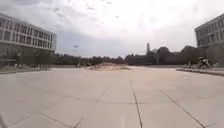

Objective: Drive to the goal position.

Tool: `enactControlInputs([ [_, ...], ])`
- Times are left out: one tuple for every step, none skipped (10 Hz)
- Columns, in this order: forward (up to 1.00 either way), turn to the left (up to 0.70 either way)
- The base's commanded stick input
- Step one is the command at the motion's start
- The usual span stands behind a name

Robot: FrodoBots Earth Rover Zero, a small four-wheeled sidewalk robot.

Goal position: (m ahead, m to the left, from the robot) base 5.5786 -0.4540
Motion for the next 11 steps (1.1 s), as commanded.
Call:
enactControlInputs([
  [0.7,0.0],
  [0.7,0.0],
  [0.7,0.0],
  [0.7,0.0],
  [0.7,0.0],
  [0.7,-0.02],
  [0.7,-0.03],
  [0.7,-0.03],
  [0.7,0.0],
  [0.7,0.0],
  [0.7,-0.15],
])
